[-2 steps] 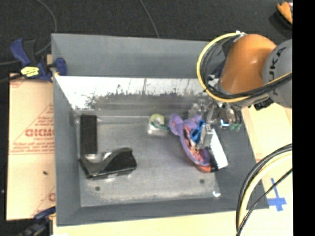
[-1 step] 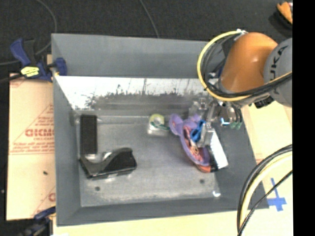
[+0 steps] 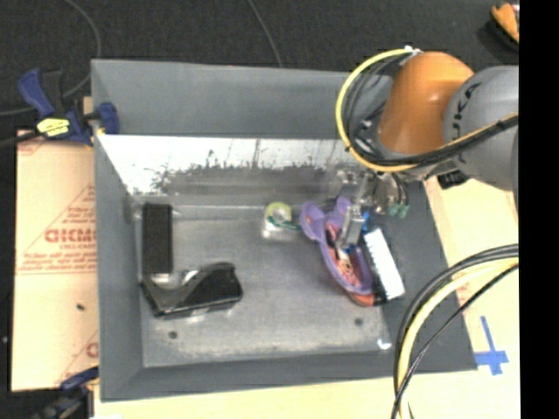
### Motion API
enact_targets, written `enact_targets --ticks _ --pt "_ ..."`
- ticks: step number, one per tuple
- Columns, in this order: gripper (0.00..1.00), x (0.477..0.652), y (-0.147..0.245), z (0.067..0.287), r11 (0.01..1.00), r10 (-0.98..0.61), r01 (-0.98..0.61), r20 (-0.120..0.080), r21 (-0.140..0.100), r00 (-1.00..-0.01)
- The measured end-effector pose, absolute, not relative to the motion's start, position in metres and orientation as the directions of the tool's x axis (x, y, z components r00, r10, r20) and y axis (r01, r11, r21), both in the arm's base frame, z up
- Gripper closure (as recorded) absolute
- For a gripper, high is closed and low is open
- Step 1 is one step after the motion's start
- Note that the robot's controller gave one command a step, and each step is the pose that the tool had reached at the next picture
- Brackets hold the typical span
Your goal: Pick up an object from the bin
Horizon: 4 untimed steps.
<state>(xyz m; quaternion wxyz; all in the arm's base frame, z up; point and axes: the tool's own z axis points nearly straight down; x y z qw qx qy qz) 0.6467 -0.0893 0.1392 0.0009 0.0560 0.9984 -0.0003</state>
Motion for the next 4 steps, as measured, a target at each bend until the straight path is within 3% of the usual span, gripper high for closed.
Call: enact_targets --ticks 1,2,3,4 --pt "0.00 0.653 -0.079 0.132 0.992 0.129 0.129 -0.009 -0.001 -0.992" --pt "0.00 0.646 -0.089 0.119 0.993 0.119 0.119 -0.005 -0.002 -0.993" --pt "0.00 0.652 -0.087 0.075 1.000 0.024 0.024 -0.015 -0.001 -1.000" --pt "1.00 0.645 -0.085 0.075 0.970 0.241 0.241 -0.017 0.001 -0.970"
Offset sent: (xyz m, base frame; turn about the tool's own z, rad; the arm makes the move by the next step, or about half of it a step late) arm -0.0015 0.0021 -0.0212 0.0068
